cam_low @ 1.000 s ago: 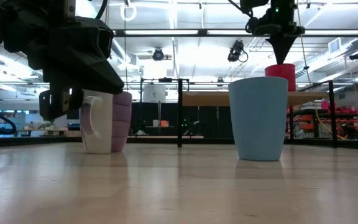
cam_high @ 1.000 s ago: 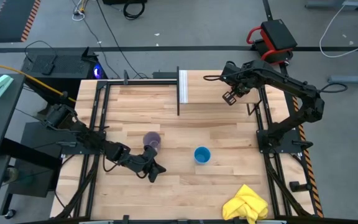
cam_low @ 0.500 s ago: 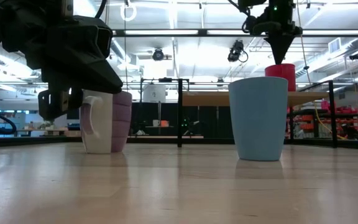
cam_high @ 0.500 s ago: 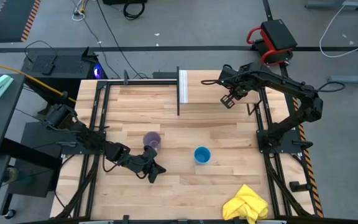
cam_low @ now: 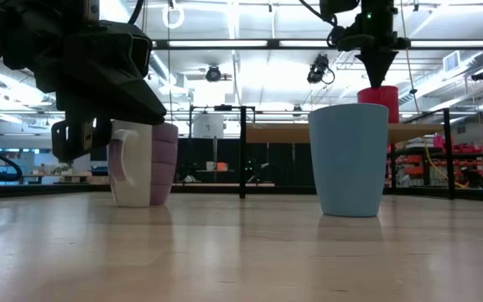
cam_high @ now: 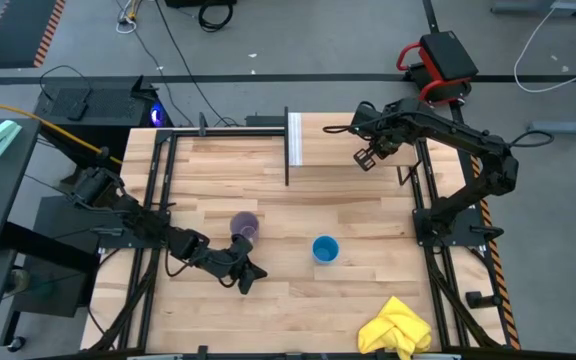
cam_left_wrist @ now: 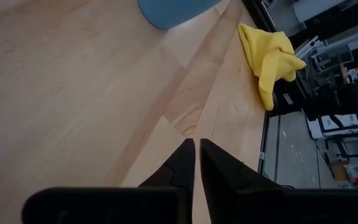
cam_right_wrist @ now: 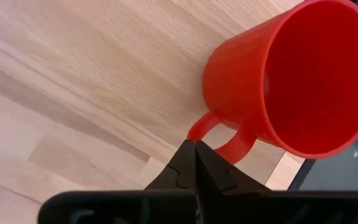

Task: Stack small to large cups/mugs on shelf
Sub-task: Put the red mug on the shelf

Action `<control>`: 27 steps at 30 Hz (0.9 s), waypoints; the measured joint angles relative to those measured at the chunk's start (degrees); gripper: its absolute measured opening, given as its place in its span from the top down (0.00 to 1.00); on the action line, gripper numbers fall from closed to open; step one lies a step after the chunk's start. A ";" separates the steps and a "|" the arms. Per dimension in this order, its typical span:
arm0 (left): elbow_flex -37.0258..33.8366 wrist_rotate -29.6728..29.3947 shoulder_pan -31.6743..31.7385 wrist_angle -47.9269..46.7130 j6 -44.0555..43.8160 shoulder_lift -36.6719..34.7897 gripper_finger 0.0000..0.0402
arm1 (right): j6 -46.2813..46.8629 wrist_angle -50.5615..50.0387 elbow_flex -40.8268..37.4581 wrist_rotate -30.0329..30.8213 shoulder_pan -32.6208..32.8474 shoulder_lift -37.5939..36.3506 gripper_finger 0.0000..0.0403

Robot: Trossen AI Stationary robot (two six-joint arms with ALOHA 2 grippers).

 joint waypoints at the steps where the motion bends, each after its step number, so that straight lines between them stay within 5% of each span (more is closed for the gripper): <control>1: 0.00 0.00 0.00 0.00 0.00 0.00 0.92 | 0.54 0.00 0.00 0.04 -0.21 0.00 1.00; 27: 0.00 0.00 -0.24 0.02 0.04 0.00 0.93 | 4.58 0.00 0.00 0.63 -1.60 0.00 1.00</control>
